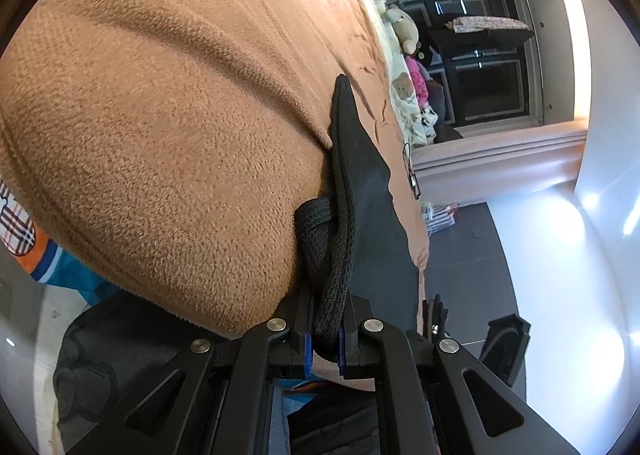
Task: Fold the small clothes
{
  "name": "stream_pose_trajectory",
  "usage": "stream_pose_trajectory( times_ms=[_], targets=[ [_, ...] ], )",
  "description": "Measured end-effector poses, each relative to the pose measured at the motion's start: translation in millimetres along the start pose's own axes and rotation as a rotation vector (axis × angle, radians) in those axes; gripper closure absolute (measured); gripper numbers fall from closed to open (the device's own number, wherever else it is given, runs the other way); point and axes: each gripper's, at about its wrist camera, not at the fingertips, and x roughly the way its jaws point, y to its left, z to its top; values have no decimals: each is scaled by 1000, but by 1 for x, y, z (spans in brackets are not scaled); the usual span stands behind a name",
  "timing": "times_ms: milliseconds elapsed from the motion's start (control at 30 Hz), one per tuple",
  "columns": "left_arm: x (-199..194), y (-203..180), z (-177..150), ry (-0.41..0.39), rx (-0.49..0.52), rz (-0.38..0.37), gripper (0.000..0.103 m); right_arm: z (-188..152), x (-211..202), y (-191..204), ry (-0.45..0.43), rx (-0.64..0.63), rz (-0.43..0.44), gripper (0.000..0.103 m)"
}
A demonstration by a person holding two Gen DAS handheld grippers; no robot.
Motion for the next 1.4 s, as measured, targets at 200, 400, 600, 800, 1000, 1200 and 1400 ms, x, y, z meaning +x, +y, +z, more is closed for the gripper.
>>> stream_pose_trajectory(
  times_ms=[200, 400, 600, 800, 1000, 1200, 1400],
  targets=[
    [-4, 5, -5, -9, -24, -14, 95, 20, 19, 0, 10, -12, -7, 87],
    [-7, 6, -8, -12, -47, -27, 95, 43, 45, -1, 16, -3, -34, 90],
    [-7, 7, -10, -17, -65, -29, 95, 76, 69, -12, 17, 13, -68, 91],
    [-7, 11, -10, -22, -109, -44, 95, 112, 95, -26, 18, 32, -102, 91],
    [-9, 15, -13, -28, -139, -58, 95, 145, 117, -30, 14, 11, -125, 91],
    [-10, 13, -15, -32, -146, -54, 95, 170, 140, -33, 15, 2, -142, 91],
    [-7, 10, -13, -43, -161, -42, 95, 187, 152, -37, 10, -10, -133, 91]
  ],
)
